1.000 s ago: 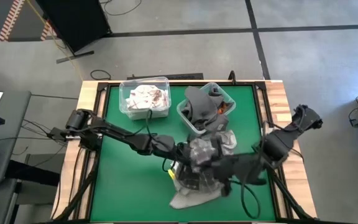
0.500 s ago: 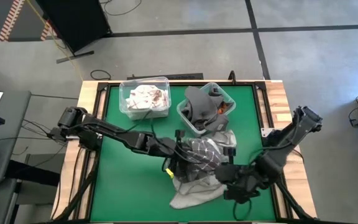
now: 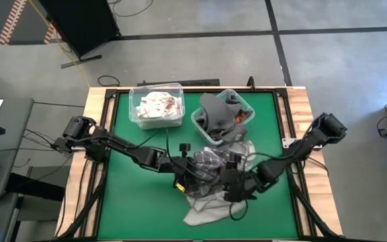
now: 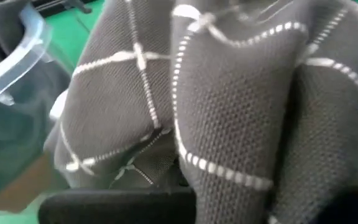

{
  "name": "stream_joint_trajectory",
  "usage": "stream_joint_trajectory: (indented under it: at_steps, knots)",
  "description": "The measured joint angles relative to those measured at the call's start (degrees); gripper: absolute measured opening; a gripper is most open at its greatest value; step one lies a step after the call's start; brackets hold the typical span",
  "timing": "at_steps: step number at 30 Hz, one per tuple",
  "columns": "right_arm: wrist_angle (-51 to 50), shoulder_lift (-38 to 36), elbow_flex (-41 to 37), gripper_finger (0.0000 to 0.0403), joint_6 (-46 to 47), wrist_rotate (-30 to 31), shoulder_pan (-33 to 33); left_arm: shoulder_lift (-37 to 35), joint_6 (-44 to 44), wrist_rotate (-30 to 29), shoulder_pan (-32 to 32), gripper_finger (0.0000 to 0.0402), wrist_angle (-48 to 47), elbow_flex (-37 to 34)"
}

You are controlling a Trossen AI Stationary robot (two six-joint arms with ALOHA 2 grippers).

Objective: Sort towels by color in basket
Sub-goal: Put the gray patterned towel into the right transparent bin

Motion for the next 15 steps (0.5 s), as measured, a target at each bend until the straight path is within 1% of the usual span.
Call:
stream_joint_trajectory:
  at_steps: [3, 7, 11, 15]
  knots:
    - [5.2, 0.0, -2.3, 0.0307, -2.0, 0.0, -3.2, -0.2, 0.8, 0.1, -0.9, 0.0, 0.2, -0.2]
    - [13.8, 0.0, -5.6, 0.0364, -2.9, -1.2, -7.2, -0.2, 3.2, 0.0, -2.0, 0.0, 2.1, -0.2]
    - [26.5, 1.4, -8.2, 0.0392, -8.0, -8.7, -10.1, -0.2, 6.9, 0.3, -2.9, 0.0, 6.1, -0.2]
    - [37.2, 7.0, -8.6, 0.0396, -14.5, -15.0, -11.0, -0.2, 10.3, 3.1, -3.0, 0.0, 8.9, -0.3]
